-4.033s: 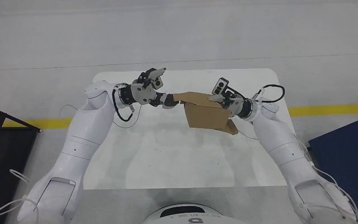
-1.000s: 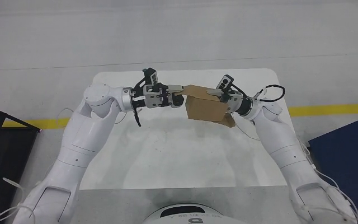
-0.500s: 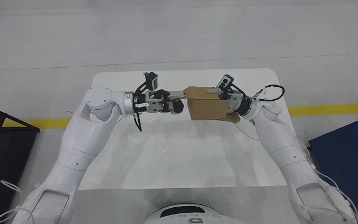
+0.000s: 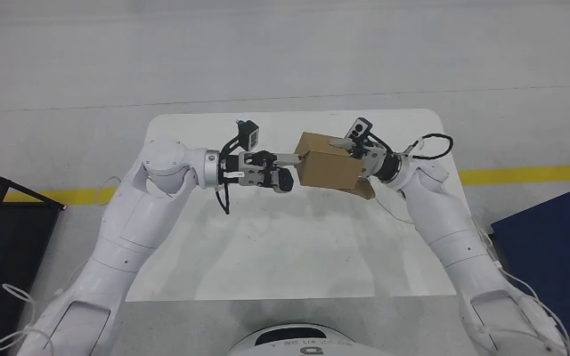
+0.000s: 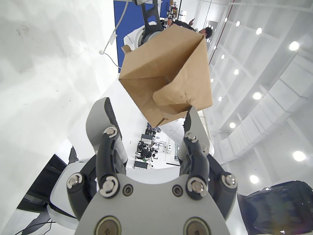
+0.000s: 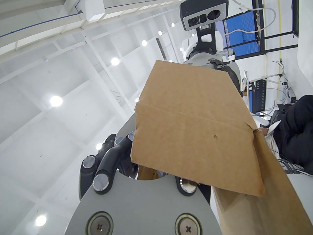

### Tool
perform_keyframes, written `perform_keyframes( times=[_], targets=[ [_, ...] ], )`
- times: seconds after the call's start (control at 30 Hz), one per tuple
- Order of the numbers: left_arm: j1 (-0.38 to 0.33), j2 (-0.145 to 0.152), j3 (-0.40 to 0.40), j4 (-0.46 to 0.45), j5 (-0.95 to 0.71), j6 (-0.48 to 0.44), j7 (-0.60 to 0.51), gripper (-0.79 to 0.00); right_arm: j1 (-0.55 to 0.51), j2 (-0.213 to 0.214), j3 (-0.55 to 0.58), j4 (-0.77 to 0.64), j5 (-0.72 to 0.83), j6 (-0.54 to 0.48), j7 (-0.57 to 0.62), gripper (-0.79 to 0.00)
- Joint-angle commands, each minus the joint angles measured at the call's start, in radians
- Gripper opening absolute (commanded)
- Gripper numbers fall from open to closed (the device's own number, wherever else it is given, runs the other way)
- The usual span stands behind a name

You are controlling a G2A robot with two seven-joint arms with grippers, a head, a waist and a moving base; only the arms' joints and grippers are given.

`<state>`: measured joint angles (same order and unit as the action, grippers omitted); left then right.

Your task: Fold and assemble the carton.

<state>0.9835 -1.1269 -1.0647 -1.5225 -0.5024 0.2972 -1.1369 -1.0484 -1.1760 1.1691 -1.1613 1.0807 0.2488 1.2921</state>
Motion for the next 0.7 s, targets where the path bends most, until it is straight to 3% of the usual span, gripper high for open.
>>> perform_keyframes(
  times=[0.0,0.67],
  targets=[
    [-0.006,-0.001,0.004,-0.001,-0.002,0.003,0.005,-0.228,0.001,0.000,0.002,0.003,0.004,0.001,0.004,-0.785],
    [-0.040,-0.011,0.046,0.064,-0.022,-0.002,0.058,-0.252,-0.003,-0.001,0.012,0.003,0.015,0.011,0.029,-0.785]
  ],
)
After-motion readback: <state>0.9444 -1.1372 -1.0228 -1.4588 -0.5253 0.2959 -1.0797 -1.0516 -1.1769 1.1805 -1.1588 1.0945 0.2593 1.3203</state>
